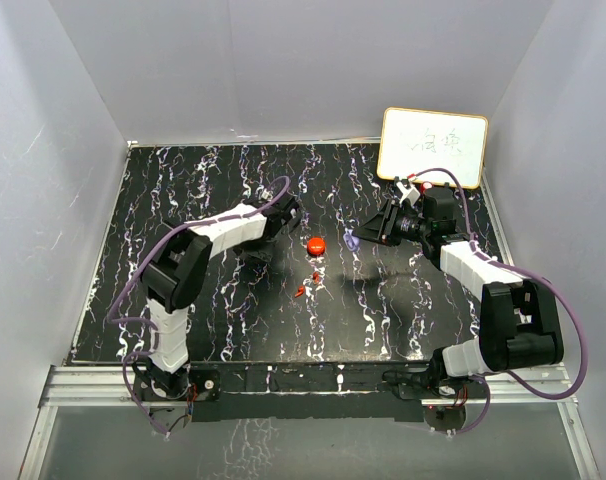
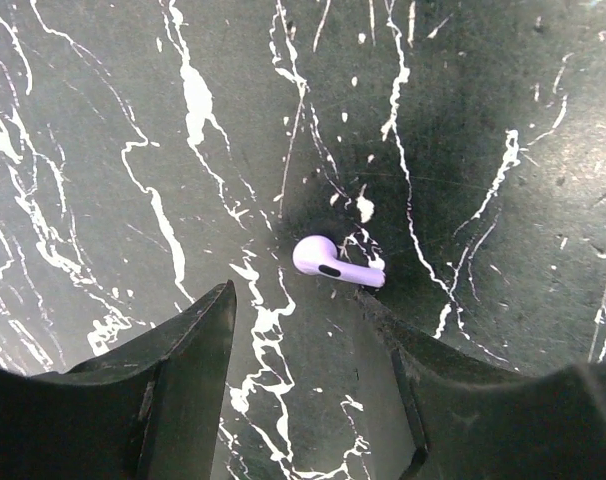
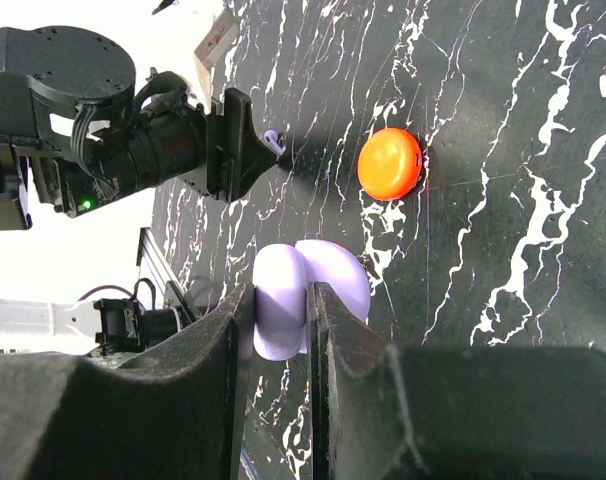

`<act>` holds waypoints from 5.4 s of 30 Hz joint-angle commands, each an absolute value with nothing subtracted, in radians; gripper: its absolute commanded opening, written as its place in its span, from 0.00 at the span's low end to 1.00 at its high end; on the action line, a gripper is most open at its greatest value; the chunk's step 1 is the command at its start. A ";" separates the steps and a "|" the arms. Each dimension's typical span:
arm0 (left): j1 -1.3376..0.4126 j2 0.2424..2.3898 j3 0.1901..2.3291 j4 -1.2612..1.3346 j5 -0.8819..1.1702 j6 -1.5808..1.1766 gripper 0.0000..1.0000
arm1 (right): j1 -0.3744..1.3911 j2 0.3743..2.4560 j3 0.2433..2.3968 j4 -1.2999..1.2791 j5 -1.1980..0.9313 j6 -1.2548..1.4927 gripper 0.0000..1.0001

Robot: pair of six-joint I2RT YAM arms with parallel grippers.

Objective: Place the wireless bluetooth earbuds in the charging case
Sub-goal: Pick up the earbud from the center of the board.

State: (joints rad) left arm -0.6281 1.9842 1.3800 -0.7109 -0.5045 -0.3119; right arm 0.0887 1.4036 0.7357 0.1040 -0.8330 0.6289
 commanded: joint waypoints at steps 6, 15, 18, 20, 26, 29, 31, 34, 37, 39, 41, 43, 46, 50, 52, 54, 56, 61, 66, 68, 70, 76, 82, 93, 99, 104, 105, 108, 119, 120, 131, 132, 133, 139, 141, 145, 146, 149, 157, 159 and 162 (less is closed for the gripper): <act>-0.584 1.929 1.321 -0.649 -0.458 -0.296 0.48 | 0.081 1.401 0.778 0.132 -0.836 0.615 0.00; -0.534 1.941 1.322 -0.625 -0.474 -0.278 0.47 | 0.081 1.403 0.783 0.129 -0.833 0.615 0.00; -0.520 1.947 1.330 -0.626 -0.480 -0.269 0.47 | 0.080 1.405 0.784 0.127 -0.831 0.614 0.00; -0.514 1.951 1.337 -0.634 -0.490 -0.267 0.47 | 0.081 1.405 0.783 0.126 -0.829 0.614 0.00; -0.503 1.944 1.329 -0.658 -0.508 -0.271 0.47 | 0.081 1.411 0.782 0.127 -0.828 0.612 0.00; -0.492 1.929 1.316 -0.656 -0.520 -0.279 0.47 | 0.081 1.413 0.783 0.127 -0.830 0.612 0.00; -0.478 1.921 1.312 -0.650 -0.519 -0.288 0.47 | 0.080 1.414 0.781 0.129 -0.830 0.612 0.00; -0.467 1.917 1.316 -0.643 -0.524 -0.289 0.47 | 0.081 1.414 0.779 0.130 -0.831 0.611 0.00; -0.461 1.915 1.325 -0.639 -0.551 -0.293 0.47 | 0.081 1.412 0.778 0.131 -0.831 0.611 0.00; -0.456 1.913 1.329 -0.642 -0.557 -0.296 0.47 | 0.081 1.413 0.776 0.135 -0.831 0.613 0.00; -0.456 1.903 1.331 -0.656 -0.581 -0.316 0.46 | 0.080 1.411 0.774 0.135 -0.832 0.614 0.00; -0.456 1.875 1.324 -0.660 -0.594 -0.336 0.44 | 0.081 1.410 0.772 0.135 -0.831 0.613 0.00; -0.456 1.775 1.290 -0.630 -0.595 -0.364 0.42 | 0.081 1.410 0.772 0.136 -0.832 0.612 0.00; -0.456 1.632 1.242 -0.571 -0.560 -0.410 0.40 | 0.080 1.407 0.770 0.137 -0.833 0.614 0.00; -0.456 1.565 1.198 -0.524 -0.520 -0.435 0.40 | 0.081 1.405 0.769 0.140 -0.833 0.616 0.00; -0.457 1.508 1.150 -0.453 -0.472 -0.463 0.40 | 0.080 1.406 0.769 0.145 -0.833 0.617 0.00; -0.459 1.460 1.094 -0.391 -0.444 -0.491 0.40 | 0.081 1.409 0.770 0.151 -0.833 0.624 0.00; -0.482 1.419 1.013 -0.317 -0.462 -0.570 0.41 | 0.084 1.423 0.779 0.174 -0.833 0.638 0.00; -0.552 1.417 0.957 -0.250 -0.572 -0.624 0.42 | 0.098 1.461 0.791 0.203 -0.860 0.664 0.00; -0.581 1.414 0.932 -0.211 -0.606 -0.640 0.42 | 0.104 1.479 0.799 0.213 -0.879 0.674 0.00; -0.606 1.415 0.912 -0.176 -0.628 -0.648 0.42 | 0.109 1.500 0.806 0.228 -0.905 0.693 0.00; -0.638 1.427 0.866 -0.124 -0.693 -0.670 0.41 | 0.117 1.545 0.803 0.316 -0.943 0.763 0.00; -0.655 1.475 0.863 -0.140 -0.791 -0.714 0.35 | 0.137 1.560 0.810 0.333 -0.934 0.774 0.00; -0.661 1.587 0.874 -0.104 -0.819 -0.724 0.33 | 0.143 1.555 0.813 0.322 -0.932 0.767 0.00; -0.662 1.613 0.856 -0.051 -0.797 -0.698 0.33 | 0.142 1.556 0.807 0.321 -0.931 0.764 0.00; -0.661 1.638 0.889 -0.074 -0.744 -0.672 0.34 | 0.142 1.557 0.807 0.321 -0.929 0.763 0.00; -0.661 1.648 0.908 -0.102 -0.736 -0.672 0.34 | 0.143 1.556 0.807 0.322 -0.929 0.763 0.00; -0.660 1.669 0.979 -0.204 -0.708 -0.668 0.37 | 0.142 1.553 0.805 0.321 -0.928 0.764 0.00; -0.584 1.650 1.150 -0.446 -0.516 -0.605 0.46 | 0.141 1.551 0.798 0.329 -0.928 0.767 0.00; -0.578 1.660 1.161 -0.464 -0.506 -0.598 0.46 | 0.142 1.550 0.796 0.331 -0.928 0.768 0.00; -0.543 1.740 1.191 -0.517 -0.438 -0.567 0.46 | 0.142 1.542 0.787 0.339 -0.931 0.770 0.00; -0.543 1.747 1.194 -0.522 -0.436 -0.567 0.46 | 0.142 1.544 0.787 0.339 -0.932 0.770 0.00; -0.543 1.753 1.195 -0.521 -0.434 -0.566 0.46 | 0.143 1.544 0.786 0.340 -0.933 0.770 0.00; -0.534 1.780 1.197 -0.514 -0.426 -0.559 0.46 | 0.143 1.544 0.783 0.345 -0.934 0.770 0.00; -0.529 1.790 1.198 -0.507 -0.415 -0.553 0.45 | 0.142 1.544 0.782 0.347 -0.934 0.771 0.00; -0.518 1.818 1.200 -0.494 -0.406 -0.546 0.45 | 0.143 1.545 0.781 0.348 -0.934 0.770 0.00; -0.515 1.822 1.201 -0.490 -0.402 -0.545 0.45 | 0.142 1.546 0.781 0.348 -0.933 0.770 0.00; -0.508 1.838 1.203 -0.478 -0.392 -0.539 0.44 | 0.142 1.547 0.782 0.349 -0.934 0.770 0.00; -0.497 1.870 1.232 -0.480 -0.390 -0.520 0.40 | 0.143 1.554 0.785 0.350 -0.933 0.771 0.00; -0.497 1.880 1.240 -0.486 -0.387 -0.516 0.39 | 0.143 1.555 0.785 0.350 -0.933 0.771 0.00; -0.495 1.885 1.243 -0.488 -0.385 -0.512 0.39 | 0.142 1.557 0.787 0.352 -0.935 0.772 0.00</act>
State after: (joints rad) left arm -0.5030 1.8755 1.2205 -0.4572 -0.4015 -0.5301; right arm 0.1383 1.5604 0.7723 0.2901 -0.9161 0.7662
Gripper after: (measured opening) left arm 0.392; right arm 0.226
